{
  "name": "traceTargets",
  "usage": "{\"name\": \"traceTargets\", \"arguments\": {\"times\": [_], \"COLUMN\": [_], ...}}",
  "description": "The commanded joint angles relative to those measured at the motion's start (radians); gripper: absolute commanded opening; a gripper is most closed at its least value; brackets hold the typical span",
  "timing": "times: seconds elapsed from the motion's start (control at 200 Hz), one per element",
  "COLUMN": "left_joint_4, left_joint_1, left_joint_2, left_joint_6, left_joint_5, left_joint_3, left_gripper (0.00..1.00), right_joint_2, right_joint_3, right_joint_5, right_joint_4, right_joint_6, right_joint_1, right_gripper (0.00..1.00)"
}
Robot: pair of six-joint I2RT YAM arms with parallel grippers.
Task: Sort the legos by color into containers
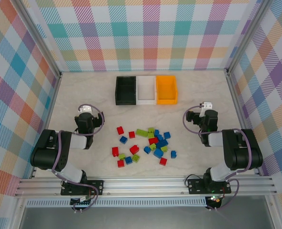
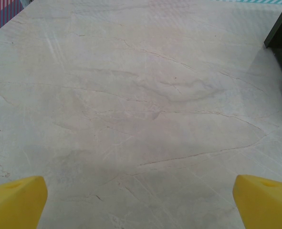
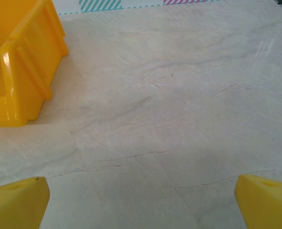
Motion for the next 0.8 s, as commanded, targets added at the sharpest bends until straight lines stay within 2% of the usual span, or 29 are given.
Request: {"name": "traceTargets", "arguments": {"times": [0.0, 0.34, 0.465, 0.545, 0.695, 0.74, 0.795], "left_joint_4": [0.019, 0.022, -0.340, -0.435, -0.471, -0.513, -0.645], "left_joint_1": [0.011, 0.008, -0.016, -0.038, -0.049, -0.049, -0.047], "left_joint_2": [0.000, -0.011, -0.129, -0.193, -0.336, -0.366, -0.401], "left_joint_6": [0.008, 0.007, 0.000, -0.021, -0.183, -0.313, -0.493], "left_joint_5": [0.016, 0.004, -0.068, -0.098, -0.103, -0.153, -0.211], "left_joint_3": [0.019, 0.019, 0.169, 0.205, 0.214, 0.233, 0.283], "left_gripper": [1.00, 1.00, 1.00, 1.00, 1.00, 1.00, 1.00], "right_joint_2": [-0.010, -0.027, -0.159, -0.216, -0.289, -0.289, -0.285], "right_joint_3": [0.012, 0.015, 0.118, 0.168, 0.237, 0.267, 0.315], "right_joint_5": [-0.020, 0.005, 0.083, 0.132, 0.268, 0.302, 0.322], "right_joint_4": [0.027, 0.019, -0.288, -0.415, -0.609, -0.670, -0.790], "right_joint_6": [-0.003, 0.005, 0.009, 0.042, 0.133, 0.171, 0.343], "right_joint_1": [-0.008, -0.006, 0.018, 0.037, 0.094, 0.103, 0.098], "right_gripper": [1.00, 1.00, 1.00, 1.00, 1.00, 1.00, 1.00]}}
